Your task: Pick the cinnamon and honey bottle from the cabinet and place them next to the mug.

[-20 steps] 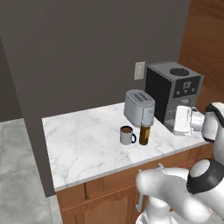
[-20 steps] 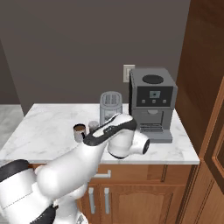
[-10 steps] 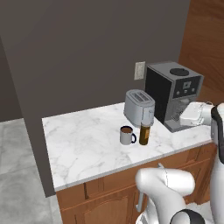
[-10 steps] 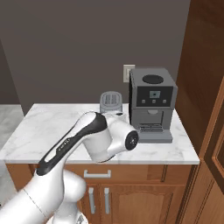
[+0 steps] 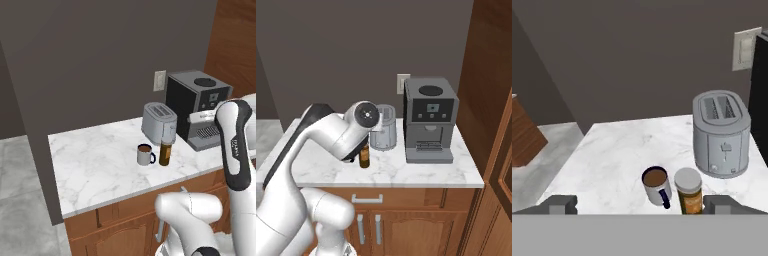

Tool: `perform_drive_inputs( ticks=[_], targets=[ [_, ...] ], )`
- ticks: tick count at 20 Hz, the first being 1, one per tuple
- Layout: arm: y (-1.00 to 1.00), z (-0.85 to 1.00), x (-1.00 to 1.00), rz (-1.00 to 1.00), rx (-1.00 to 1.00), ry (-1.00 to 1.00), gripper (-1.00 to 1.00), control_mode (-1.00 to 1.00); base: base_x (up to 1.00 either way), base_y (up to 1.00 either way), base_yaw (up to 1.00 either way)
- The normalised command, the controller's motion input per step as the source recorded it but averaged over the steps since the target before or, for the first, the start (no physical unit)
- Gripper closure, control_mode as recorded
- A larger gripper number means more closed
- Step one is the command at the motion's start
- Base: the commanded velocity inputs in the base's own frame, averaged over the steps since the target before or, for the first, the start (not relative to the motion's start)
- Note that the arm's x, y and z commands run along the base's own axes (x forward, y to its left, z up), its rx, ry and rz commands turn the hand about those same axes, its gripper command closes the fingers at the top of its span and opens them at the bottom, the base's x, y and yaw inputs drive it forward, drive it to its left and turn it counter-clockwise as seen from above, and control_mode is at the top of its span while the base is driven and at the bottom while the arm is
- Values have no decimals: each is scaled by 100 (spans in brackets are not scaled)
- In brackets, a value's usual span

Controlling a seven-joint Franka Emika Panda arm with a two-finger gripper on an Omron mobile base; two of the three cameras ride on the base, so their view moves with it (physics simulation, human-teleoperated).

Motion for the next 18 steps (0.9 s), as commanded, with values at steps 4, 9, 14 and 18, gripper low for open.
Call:
perform_drive_inputs(
  ticks=[4,9,14,18],
  targets=[
    [6,21,-32,-9,-3,7,-100,-100,0,0,0],
    [3,14,-54,-2,0,-2,-100,-100,0,0,0],
    [0,0,-4,0,0,0,-100,-100,0,0,0],
    [0,0,0,0,0,0,-100,-100,0,0,0]
  ],
)
